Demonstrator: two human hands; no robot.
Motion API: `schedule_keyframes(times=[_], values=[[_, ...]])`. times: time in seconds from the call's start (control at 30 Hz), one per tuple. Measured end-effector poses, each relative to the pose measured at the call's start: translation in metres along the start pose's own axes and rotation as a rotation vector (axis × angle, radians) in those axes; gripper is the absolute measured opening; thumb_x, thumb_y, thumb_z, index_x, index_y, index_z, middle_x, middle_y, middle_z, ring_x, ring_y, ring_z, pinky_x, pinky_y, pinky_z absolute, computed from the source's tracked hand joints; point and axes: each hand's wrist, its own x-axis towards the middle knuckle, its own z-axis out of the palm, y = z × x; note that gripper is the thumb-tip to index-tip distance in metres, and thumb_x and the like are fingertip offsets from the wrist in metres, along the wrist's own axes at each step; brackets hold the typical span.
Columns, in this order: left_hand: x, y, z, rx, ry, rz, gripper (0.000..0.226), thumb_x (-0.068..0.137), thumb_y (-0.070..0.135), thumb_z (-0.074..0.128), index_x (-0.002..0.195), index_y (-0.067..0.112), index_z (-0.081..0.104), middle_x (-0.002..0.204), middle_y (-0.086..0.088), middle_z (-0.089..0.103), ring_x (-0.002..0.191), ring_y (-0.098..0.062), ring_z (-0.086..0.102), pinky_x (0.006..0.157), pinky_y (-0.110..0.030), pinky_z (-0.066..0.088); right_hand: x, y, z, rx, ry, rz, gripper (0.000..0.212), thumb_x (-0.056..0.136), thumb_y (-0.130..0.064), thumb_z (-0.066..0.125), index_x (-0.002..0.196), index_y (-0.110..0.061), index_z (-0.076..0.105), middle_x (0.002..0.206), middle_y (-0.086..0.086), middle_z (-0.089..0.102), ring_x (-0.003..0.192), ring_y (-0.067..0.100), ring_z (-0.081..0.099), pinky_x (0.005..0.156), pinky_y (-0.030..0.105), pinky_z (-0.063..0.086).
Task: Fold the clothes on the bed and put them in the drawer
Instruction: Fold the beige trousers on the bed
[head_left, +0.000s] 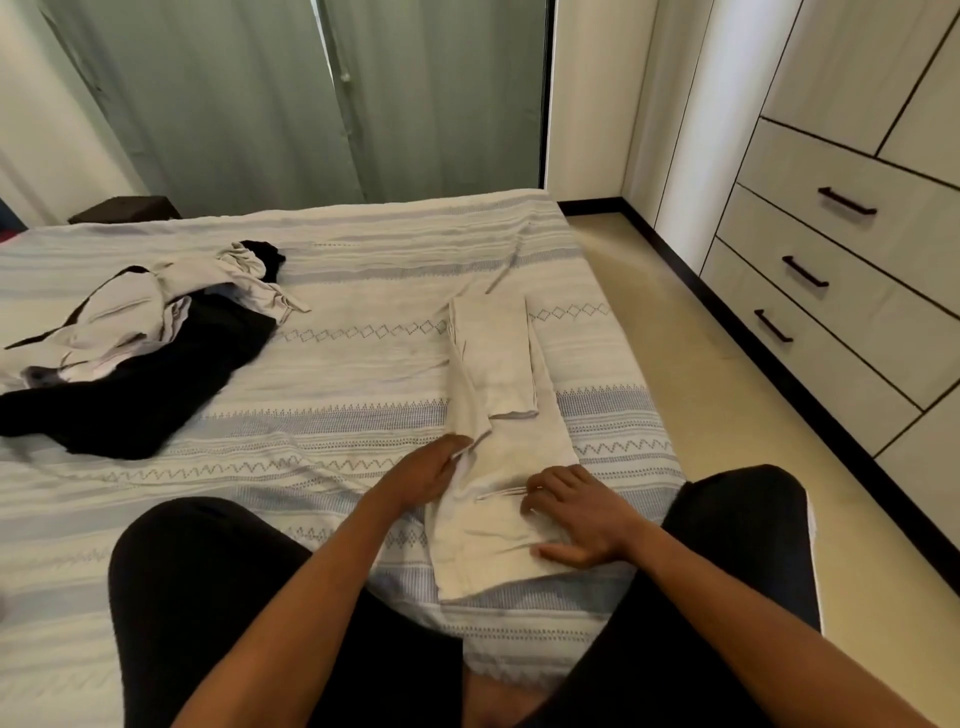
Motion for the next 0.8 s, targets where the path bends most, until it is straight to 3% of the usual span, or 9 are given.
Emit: schedule_keyframes(times=[0.1,0.17,0.37,0.43,0.5,0.57,0.67,0.8], values=[[-0.006,-0.002,0.005,-0.006,0.014,0.038,0.041,0.096,0.021,0.039,0.13,0.007,0.058,0.124,-0.016,0.061,0.109,-0.024,0.058,0.093,-0.024,0.042,0.0,-0.016,0.008,-0.076,-0.123,-0.026,0.089,0.079,-0.09,0.039,0.14,-0.026,0.044,0.137,0.003,0.05,0.126,0.025,0.045,0.102,0.043,0.039],[-0.004,0.001,0.006,0.018,-0.019,0.03,0.049,0.091,0.027,0.035,0.128,0.007,0.06,0.121,-0.016,0.062,0.107,-0.028,0.06,0.09,-0.025,0.043,-0.002,-0.02,0.01,-0.053,-0.209,0.009,0.101,0.075,-0.092,0.042,0.151,-0.026,0.032,0.148,0.004,0.043,0.136,0.026,0.038,0.108,0.045,0.036],[-0.003,0.016,0.001,0.051,-0.082,-0.064,0.058,0.089,0.027,0.033,0.14,0.005,0.05,0.138,-0.017,0.053,0.119,-0.033,0.057,0.099,-0.037,0.046,-0.011,-0.027,0.006,-0.091,-0.337,0.045,0.084,0.077,-0.055,0.066,0.146,-0.021,0.033,0.158,0.008,0.032,0.147,0.031,0.029,0.116,0.054,0.031],[-0.002,0.011,0.003,0.042,-0.083,-0.066,0.061,0.09,0.035,0.029,0.14,0.006,0.048,0.139,-0.016,0.051,0.119,-0.032,0.056,0.1,-0.041,0.046,-0.009,-0.034,0.008,-0.141,-0.283,0.065,0.073,0.076,-0.044,0.069,0.14,-0.02,0.04,0.151,0.01,0.039,0.139,0.035,0.039,0.106,0.053,0.043],[-0.001,0.005,0.007,0.029,-0.084,-0.079,0.068,0.087,0.044,0.024,0.139,0.007,0.048,0.136,-0.016,0.052,0.116,-0.032,0.057,0.098,-0.043,0.047,-0.006,-0.038,0.009,-0.172,-0.191,0.061,0.055,0.077,-0.036,0.068,0.127,-0.021,0.051,0.133,0.008,0.053,0.118,0.032,0.056,0.083,0.045,0.055],[0.0,0.002,0.009,0.041,-0.099,-0.104,0.069,0.085,0.045,0.022,0.137,0.009,0.051,0.13,-0.016,0.055,0.11,-0.033,0.059,0.095,-0.042,0.049,-0.004,-0.036,0.004,-0.162,-0.097,0.079,0.042,0.079,-0.035,0.065,0.119,-0.024,0.058,0.114,0.002,0.063,0.096,0.027,0.065,0.062,0.037,0.054],[0.004,0.007,0.001,0.043,-0.13,-0.118,0.062,0.085,0.04,0.028,0.134,0.013,0.055,0.129,-0.014,0.06,0.111,-0.032,0.061,0.095,-0.038,0.049,0.002,-0.023,-0.019,0.009,-0.004,0.195,0.041,0.086,-0.039,0.058,0.126,-0.028,0.054,0.111,-0.001,0.07,0.088,0.028,0.069,0.063,0.036,0.051],[0.013,0.015,-0.017,-0.059,-0.171,-0.256,0.034,0.094,0.033,0.048,0.125,0.025,0.061,0.127,-0.002,0.065,0.114,-0.023,0.061,0.096,-0.031,0.046,0.021,-0.008,-0.047,0.193,0.222,0.285,0.04,0.084,-0.047,0.051,0.122,-0.034,0.056,0.114,-0.008,0.061,0.086,0.021,0.066,0.06,0.036,0.051]])
